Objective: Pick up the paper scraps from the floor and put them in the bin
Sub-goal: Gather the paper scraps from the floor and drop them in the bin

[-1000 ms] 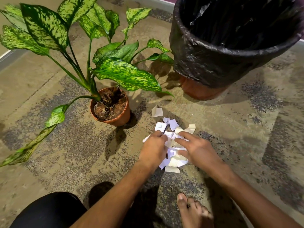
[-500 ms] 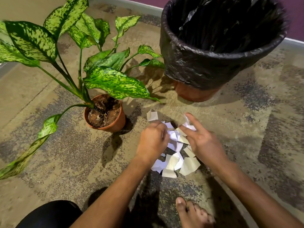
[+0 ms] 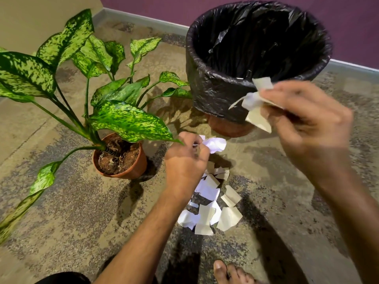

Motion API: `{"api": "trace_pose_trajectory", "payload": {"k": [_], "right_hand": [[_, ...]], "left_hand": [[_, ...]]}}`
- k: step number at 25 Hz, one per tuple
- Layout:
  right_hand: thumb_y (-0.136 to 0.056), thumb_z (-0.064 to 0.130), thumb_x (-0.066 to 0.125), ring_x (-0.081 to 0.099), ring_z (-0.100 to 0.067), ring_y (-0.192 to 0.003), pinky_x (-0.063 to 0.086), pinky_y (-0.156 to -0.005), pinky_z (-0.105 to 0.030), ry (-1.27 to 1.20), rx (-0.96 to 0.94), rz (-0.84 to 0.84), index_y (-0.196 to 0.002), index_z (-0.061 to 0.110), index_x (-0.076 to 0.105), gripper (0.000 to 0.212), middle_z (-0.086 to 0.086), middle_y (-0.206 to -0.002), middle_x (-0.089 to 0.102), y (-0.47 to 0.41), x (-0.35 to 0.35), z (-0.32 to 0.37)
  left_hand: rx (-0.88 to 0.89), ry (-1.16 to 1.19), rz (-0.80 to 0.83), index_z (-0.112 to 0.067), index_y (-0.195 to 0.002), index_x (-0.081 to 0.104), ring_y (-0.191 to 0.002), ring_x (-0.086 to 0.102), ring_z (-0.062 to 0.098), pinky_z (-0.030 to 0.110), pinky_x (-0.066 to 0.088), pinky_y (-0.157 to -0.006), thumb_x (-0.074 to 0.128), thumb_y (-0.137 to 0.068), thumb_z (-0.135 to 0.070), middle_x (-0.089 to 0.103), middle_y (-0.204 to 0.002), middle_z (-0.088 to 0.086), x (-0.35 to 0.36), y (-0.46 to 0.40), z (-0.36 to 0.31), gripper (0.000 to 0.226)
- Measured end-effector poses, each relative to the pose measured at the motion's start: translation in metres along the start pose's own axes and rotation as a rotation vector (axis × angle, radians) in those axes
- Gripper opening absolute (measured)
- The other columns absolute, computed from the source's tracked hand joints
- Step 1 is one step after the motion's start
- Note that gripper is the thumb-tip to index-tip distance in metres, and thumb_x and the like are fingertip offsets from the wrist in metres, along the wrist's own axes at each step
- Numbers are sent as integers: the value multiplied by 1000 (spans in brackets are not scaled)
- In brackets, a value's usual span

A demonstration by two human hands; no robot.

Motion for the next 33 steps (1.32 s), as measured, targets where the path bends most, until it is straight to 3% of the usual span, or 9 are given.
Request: {"api": "trace_pose_trajectory", "payload": {"k": [3, 6, 9, 13, 17, 22, 25, 28, 33], "right_hand": [[-94, 10, 61, 60, -12, -94, 48, -80, -16, 73, -69, -122, -111, 8, 72, 19, -10, -108, 67, -45, -16, -4], [-97, 28, 54, 63, -17, -97, 53, -83, -41, 154, -4, -55, -113, 17, 70, 25, -2, -113, 67, -80, 2, -30], [-97, 38, 49, 62, -18, -100, 50, -86, -50, 206, 68, 86, -115, 22, 67, 31, 2, -119, 64, -90, 30, -52], [-99, 38, 46, 57, -18, -111, 45, -98, -40, 247, 115, 195, -127, 22, 61, 35, 2, -138, 51, -95, 48, -59], [-99, 31, 48, 41, -20, -134, 34, -108, -33, 233, 138, 158, -137, 18, 52, 41, -2, -146, 42, -98, 42, -60], [-93, 14, 49, 47, -16, -126, 35, -102, -17, 67, 190, -134, -125, 10, 61, 34, -5, -134, 52, -64, 17, -46], [-89, 0, 52, 49, -23, -123, 40, -104, -29, 33, 128, -269, -119, 2, 63, 32, -15, -129, 53, -32, 9, -30], [-87, -8, 54, 48, -26, -122, 42, -103, -38, 1, 112, -282, -120, -4, 61, 34, -22, -127, 51, 2, 7, -24], [-90, 7, 51, 50, -15, -116, 43, -97, -23, -62, 291, -121, -124, 4, 61, 35, -13, -127, 54, 74, 30, -37]], "left_hand": [[59, 162, -53, -5, -79, 62, -64, 51, 7, 13, 41, -53, 66, -83, -5, 57, -76, 2, -12, -10, -25, 6], [137, 207, -91, -3, -75, 61, -65, 49, 12, 21, 41, -54, 64, -81, -1, 55, -74, 4, -19, -23, -45, 7], [154, 228, -166, -2, -74, 63, -59, 50, 15, 27, 43, -50, 64, -79, 1, 57, -71, 6, -24, -34, -56, 7], [193, 226, -282, -2, -72, 65, -53, 50, 16, 31, 44, -47, 66, -76, 3, 60, -68, 5, -33, -50, -74, 6], [204, 195, -272, -6, -79, 65, -57, 52, 11, 26, 45, -51, 63, -81, -7, 62, -76, 3, -36, -72, -100, 4], [234, 121, -310, -10, -80, 66, -67, 58, 12, 31, 49, -59, 61, -82, -13, 65, -80, 0, -33, -112, -126, 6], [217, -14, -237, -14, -84, 70, -74, 62, 13, 34, 52, -66, 61, -84, -13, 69, -86, -2, -16, -138, -135, 10], [193, -34, -124, -13, -106, 70, -98, 65, 15, 31, 53, -84, 53, -85, 0, 70, -107, 0, -1, -143, -136, 30], [323, 148, -148, 0, -114, 65, -114, 57, 24, 28, 45, -100, 42, -74, 12, 63, -121, 12, -8, -93, -135, 48]]}}
Point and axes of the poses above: each hand's wrist, its own y-axis away from the middle knuckle, its own x-axis out of the palm, z = x × y, the point moved 8 cm from there along -y, towards the middle knuckle
